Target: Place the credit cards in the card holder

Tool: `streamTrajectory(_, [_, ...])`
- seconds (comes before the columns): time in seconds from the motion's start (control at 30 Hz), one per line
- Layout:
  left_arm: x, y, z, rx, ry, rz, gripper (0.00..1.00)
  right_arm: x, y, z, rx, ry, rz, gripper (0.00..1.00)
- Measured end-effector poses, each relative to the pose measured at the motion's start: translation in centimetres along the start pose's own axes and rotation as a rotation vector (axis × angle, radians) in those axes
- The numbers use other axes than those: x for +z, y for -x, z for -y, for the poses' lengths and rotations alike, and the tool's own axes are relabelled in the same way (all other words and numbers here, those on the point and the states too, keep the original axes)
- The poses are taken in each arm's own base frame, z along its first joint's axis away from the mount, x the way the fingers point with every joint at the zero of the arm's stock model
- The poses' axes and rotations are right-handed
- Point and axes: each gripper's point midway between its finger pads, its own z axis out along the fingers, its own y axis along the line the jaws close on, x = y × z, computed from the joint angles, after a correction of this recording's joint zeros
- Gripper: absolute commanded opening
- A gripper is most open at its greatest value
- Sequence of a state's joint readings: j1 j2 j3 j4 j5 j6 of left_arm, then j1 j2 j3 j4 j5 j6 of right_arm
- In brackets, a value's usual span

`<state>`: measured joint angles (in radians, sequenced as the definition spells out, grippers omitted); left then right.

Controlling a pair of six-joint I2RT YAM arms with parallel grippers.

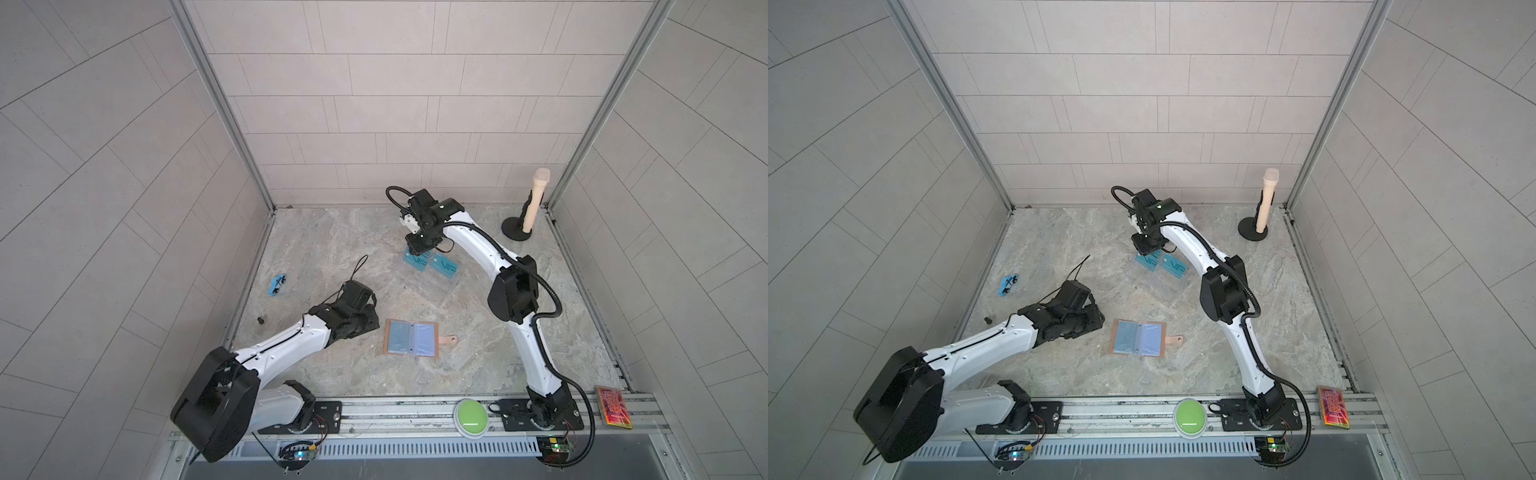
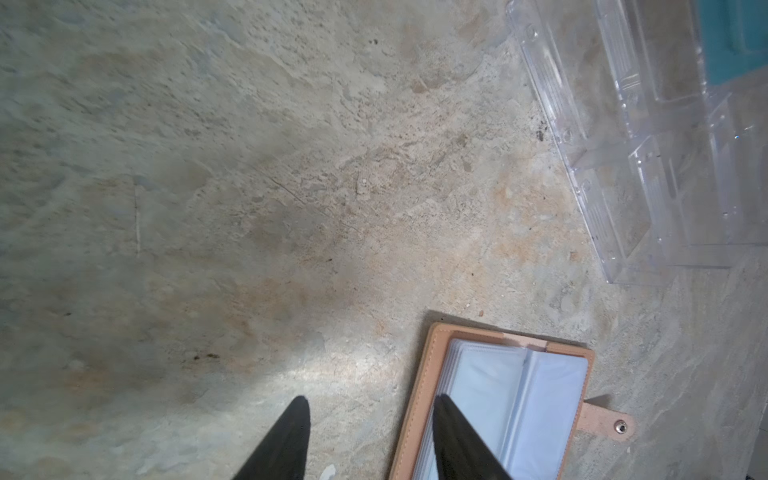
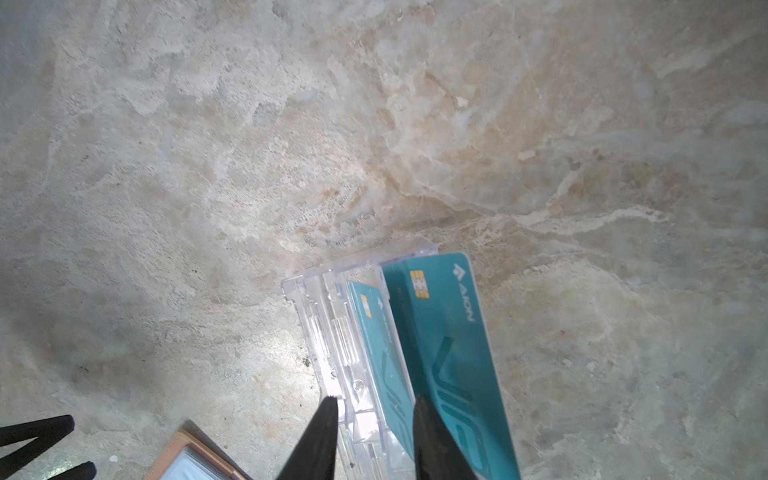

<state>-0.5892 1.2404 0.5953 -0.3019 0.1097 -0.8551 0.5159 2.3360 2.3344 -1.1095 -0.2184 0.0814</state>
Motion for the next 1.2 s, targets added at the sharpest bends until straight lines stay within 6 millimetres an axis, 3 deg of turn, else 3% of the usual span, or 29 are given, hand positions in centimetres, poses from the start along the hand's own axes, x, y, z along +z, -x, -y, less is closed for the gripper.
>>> streamTrajectory(0.3, [0.3,-0.2,0.2,0.000,-0.014,-0.011,0.51,1.4,-0.6,0.3,-0.016,-0.009,-0.032,0.36])
streamTrajectory(0.63, [0.8,-0.7,-0.4,0.001,0.005,-0.029,0.51,2.2,-1.0,0.2,-0.024,-0.008,-0.050,0.17])
streamTrajectory(1.2, [1.2,-1.1,-1.1,0.009,0.030,-0.037,0.51,2.6,-1.2,0.0,-0.064,0.007,-0.056,0.09])
